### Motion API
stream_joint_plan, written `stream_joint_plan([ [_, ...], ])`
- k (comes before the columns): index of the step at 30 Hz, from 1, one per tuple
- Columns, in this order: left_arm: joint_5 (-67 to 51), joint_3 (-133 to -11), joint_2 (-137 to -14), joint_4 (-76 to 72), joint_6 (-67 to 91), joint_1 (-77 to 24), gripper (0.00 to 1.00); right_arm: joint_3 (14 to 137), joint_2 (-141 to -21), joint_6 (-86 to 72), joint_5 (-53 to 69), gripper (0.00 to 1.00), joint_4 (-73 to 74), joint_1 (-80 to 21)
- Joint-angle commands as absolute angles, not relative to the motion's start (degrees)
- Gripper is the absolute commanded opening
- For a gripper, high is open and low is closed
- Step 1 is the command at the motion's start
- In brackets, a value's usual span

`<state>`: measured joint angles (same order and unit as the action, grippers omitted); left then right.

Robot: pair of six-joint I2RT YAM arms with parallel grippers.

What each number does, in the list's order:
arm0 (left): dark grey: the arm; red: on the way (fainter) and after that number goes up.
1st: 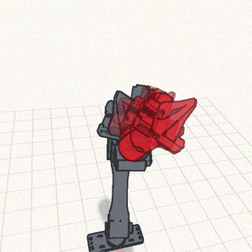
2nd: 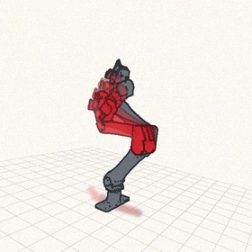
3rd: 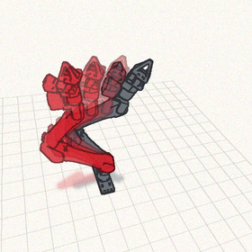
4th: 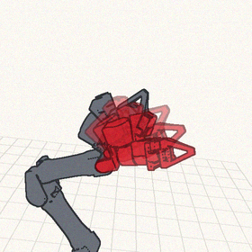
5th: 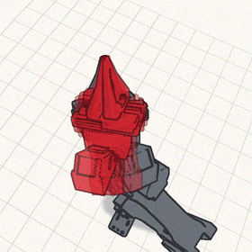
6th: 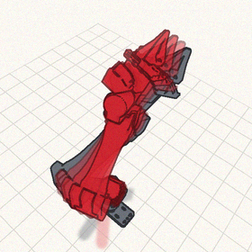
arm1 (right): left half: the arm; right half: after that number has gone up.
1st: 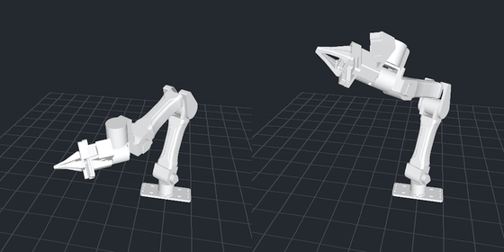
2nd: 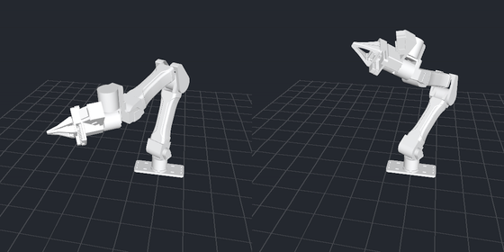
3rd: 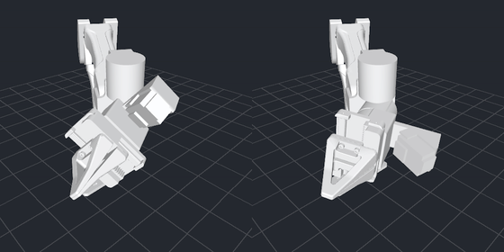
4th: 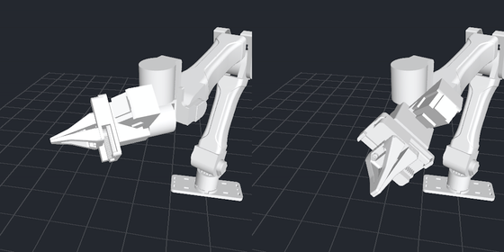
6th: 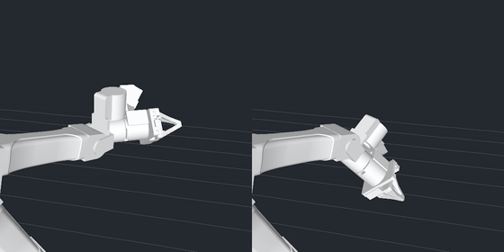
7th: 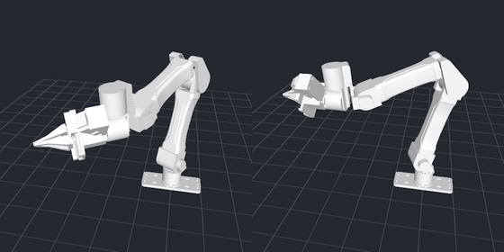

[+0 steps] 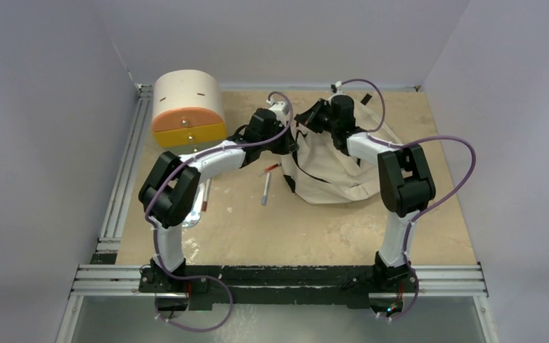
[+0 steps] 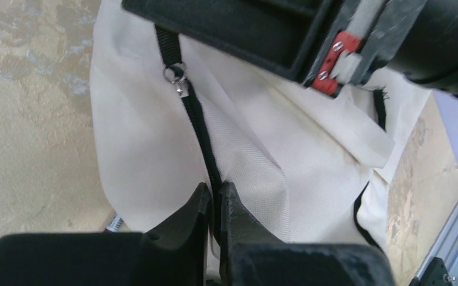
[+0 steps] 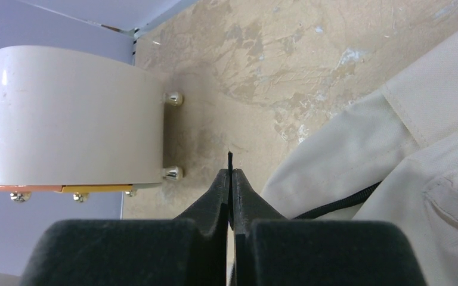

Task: Pack the student bag
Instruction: Zip the student bag at the center of the board.

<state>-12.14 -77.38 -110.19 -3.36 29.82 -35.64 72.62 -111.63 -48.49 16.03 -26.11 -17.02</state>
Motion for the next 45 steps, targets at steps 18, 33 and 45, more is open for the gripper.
stream_joint_plan([
  [18, -14.5, -61.5, -103.8, -6.6, 30.1, -35.2, 0.0, 81.7, -114.6, -42.1, 0.2, 0.0, -21.8, -13.5],
  [33, -12.4, -61.9, -99.6, -2.8, 28.8, -35.2, 0.0, 85.2, -116.5, -37.7, -11.6, 0.0, -19.6, -11.0],
  [45, -13.3, -64.8, -95.6, 2.4, 26.9, -35.2, 0.0, 86.1, -117.5, -35.2, -16.1, 0.0, -21.0, -8.5],
])
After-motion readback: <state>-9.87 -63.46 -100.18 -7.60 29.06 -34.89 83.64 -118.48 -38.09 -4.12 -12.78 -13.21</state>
